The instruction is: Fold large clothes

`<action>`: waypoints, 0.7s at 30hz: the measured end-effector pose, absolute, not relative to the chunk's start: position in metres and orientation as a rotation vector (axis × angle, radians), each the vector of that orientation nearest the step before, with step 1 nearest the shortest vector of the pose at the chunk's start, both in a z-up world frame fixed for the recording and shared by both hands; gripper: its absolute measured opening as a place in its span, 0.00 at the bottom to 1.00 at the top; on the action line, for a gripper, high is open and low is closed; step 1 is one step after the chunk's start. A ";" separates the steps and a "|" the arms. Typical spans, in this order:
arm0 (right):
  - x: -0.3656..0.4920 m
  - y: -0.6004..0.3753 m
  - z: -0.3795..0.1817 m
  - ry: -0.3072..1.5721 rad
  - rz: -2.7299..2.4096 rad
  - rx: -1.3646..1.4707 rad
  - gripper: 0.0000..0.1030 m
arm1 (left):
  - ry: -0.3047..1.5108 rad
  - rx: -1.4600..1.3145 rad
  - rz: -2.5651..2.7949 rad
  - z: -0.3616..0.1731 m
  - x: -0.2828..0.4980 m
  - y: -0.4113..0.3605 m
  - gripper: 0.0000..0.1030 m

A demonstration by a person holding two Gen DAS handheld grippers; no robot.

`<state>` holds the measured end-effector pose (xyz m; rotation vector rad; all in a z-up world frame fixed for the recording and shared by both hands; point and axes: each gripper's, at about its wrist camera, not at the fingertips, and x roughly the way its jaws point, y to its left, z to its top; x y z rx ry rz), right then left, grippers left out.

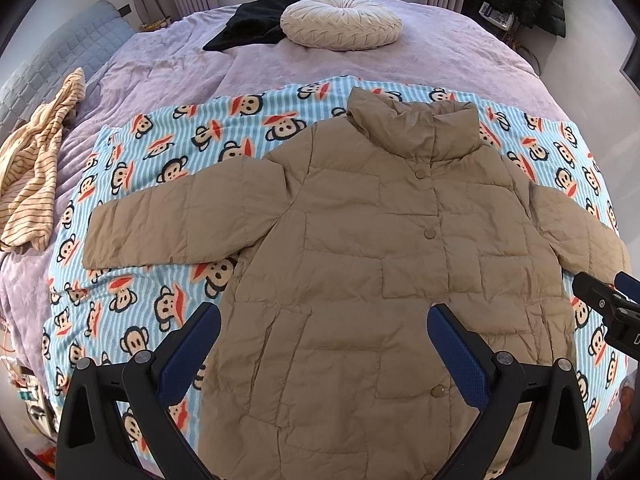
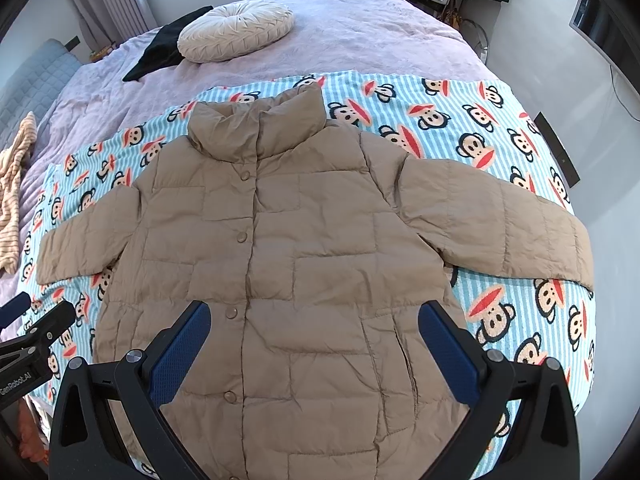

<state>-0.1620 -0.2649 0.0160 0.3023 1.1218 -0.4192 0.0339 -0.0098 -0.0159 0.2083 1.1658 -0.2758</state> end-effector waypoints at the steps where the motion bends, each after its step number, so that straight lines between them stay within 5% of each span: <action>1: -0.162 -0.264 0.014 1.123 -0.420 0.303 1.00 | 1.170 0.205 -0.277 -0.015 0.036 -0.009 1.00; 21: -0.143 -0.257 -0.007 1.212 -0.424 0.335 1.00 | 1.248 0.124 -0.312 -0.033 0.058 0.005 1.00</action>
